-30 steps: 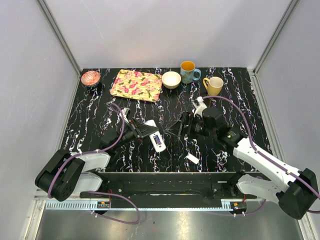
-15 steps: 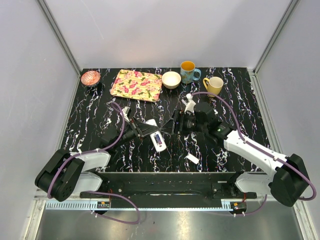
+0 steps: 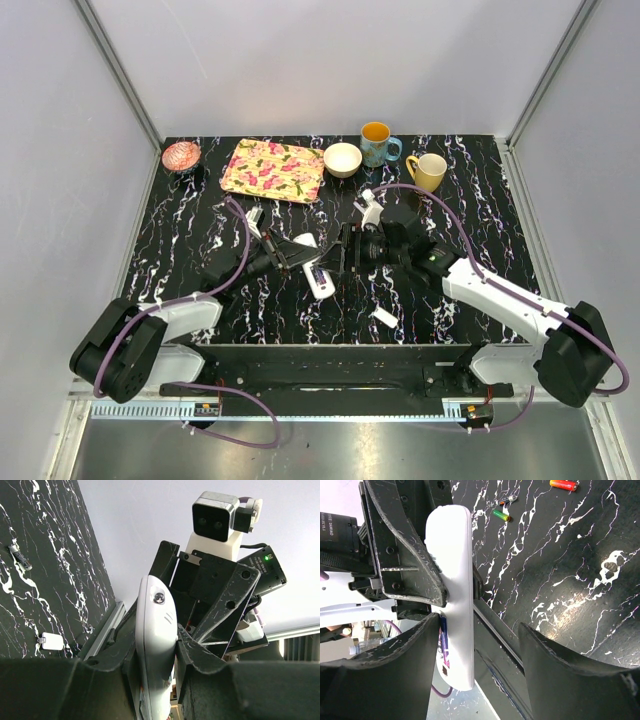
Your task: Load the batteries into the remote control
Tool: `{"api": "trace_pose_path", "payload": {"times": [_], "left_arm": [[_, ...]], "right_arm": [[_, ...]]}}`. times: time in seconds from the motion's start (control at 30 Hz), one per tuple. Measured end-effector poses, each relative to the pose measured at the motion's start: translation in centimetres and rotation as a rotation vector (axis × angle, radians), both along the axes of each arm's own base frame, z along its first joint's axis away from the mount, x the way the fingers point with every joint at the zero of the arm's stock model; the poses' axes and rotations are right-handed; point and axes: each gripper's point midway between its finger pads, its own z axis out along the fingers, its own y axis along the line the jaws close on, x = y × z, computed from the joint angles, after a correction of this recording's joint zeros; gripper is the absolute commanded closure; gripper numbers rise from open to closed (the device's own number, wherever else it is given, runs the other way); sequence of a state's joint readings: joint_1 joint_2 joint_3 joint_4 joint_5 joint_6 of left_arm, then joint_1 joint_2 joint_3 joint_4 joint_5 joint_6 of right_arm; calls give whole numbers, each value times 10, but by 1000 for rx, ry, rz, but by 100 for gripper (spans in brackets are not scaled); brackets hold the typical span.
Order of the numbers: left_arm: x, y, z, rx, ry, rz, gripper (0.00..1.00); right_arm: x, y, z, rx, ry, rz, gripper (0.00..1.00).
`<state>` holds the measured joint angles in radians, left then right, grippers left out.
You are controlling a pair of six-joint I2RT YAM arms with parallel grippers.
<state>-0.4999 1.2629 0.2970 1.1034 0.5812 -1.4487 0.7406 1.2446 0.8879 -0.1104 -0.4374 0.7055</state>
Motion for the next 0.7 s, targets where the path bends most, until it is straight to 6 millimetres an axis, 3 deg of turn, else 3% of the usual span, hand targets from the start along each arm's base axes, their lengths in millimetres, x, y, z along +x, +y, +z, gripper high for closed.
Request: {"api": "trace_pose_path", "payload": {"times": [0.7], "left_arm": [[-3, -1, 11, -63, 52, -27, 100]], "right_arm": [[4, 3, 4, 17, -27, 5, 32]]}}
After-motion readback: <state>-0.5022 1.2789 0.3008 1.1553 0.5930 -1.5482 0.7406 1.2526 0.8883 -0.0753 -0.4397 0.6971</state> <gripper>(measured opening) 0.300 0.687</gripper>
